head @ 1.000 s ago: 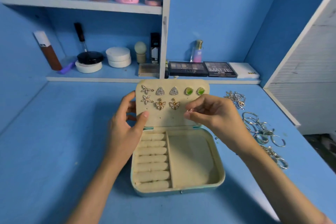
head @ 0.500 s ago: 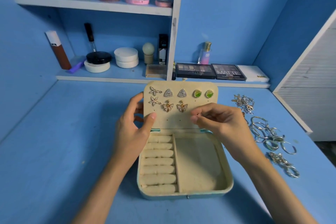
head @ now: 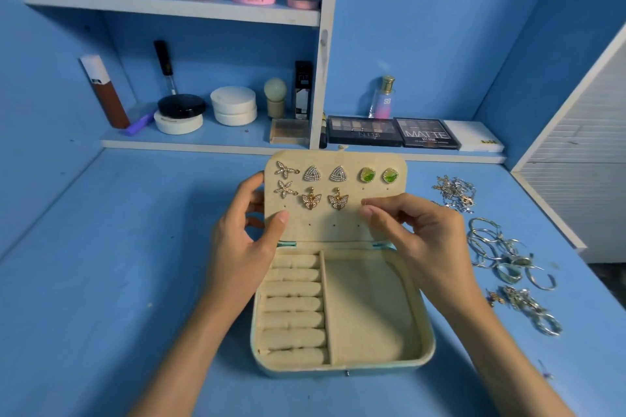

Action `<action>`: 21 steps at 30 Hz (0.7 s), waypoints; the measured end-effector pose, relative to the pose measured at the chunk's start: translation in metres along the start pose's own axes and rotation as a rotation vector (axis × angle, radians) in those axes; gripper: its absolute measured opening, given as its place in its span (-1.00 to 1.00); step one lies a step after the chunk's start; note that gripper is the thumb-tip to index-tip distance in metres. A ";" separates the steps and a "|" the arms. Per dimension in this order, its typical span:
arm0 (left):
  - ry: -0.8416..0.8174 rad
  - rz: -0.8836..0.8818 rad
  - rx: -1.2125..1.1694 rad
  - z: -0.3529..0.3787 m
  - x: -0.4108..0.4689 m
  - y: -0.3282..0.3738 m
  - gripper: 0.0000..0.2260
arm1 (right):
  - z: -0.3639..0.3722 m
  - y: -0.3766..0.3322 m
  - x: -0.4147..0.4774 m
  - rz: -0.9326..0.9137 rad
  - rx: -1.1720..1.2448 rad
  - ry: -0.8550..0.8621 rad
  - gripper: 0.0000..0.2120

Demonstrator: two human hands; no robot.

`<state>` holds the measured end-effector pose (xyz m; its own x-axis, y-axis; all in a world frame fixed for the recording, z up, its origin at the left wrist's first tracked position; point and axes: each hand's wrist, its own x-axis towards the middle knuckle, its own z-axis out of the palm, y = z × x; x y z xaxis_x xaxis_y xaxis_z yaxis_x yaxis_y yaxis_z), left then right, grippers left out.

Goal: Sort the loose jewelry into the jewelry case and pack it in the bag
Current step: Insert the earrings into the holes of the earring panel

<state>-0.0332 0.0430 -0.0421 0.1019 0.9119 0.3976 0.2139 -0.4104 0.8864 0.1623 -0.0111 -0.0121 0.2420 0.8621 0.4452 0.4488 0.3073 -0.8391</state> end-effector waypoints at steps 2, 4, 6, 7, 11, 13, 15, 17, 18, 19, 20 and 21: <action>-0.003 -0.004 -0.004 0.000 0.000 0.000 -0.65 | 0.001 0.003 0.001 -0.087 -0.109 0.025 -0.94; -0.003 -0.006 -0.006 0.000 0.000 0.000 -0.65 | 0.002 0.007 0.003 -0.161 -0.224 0.039 -0.88; 0.000 -0.007 -0.004 0.000 0.000 0.000 -0.65 | 0.003 0.009 0.004 -0.190 -0.286 0.051 -0.87; 0.001 -0.006 -0.005 0.000 0.000 0.001 -0.66 | 0.003 0.010 0.005 -0.189 -0.290 0.056 -0.86; 0.004 -0.001 -0.011 -0.001 -0.001 0.002 -0.66 | 0.006 0.010 0.007 -0.182 -0.285 0.063 -0.85; 0.009 0.005 -0.013 -0.001 -0.001 0.003 -0.66 | 0.006 0.009 0.007 -0.165 -0.271 0.065 -0.84; 0.015 0.010 -0.016 -0.001 -0.001 0.003 -0.66 | 0.007 0.007 0.007 -0.148 -0.251 0.063 -0.85; 0.014 0.012 -0.015 -0.001 -0.002 0.004 -0.66 | 0.006 0.007 0.008 -0.126 -0.220 0.064 -0.84; 0.013 0.012 -0.015 -0.001 -0.002 0.004 -0.66 | 0.006 0.007 0.008 -0.118 -0.207 0.068 -0.84; 0.011 0.013 -0.016 -0.001 -0.002 0.005 -0.66 | 0.006 0.007 0.009 -0.113 -0.203 0.075 -0.84; 0.010 0.014 -0.018 -0.001 -0.002 0.005 -0.66 | 0.007 0.007 0.009 -0.112 -0.207 0.085 -0.84; 0.008 0.016 -0.021 -0.001 -0.002 0.005 -0.66 | 0.008 0.006 0.008 -0.112 -0.215 0.099 -0.85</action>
<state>-0.0332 0.0387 -0.0380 0.0977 0.9053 0.4134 0.1922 -0.4247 0.8847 0.1606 0.0011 -0.0160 0.2585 0.7810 0.5685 0.6477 0.2966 -0.7018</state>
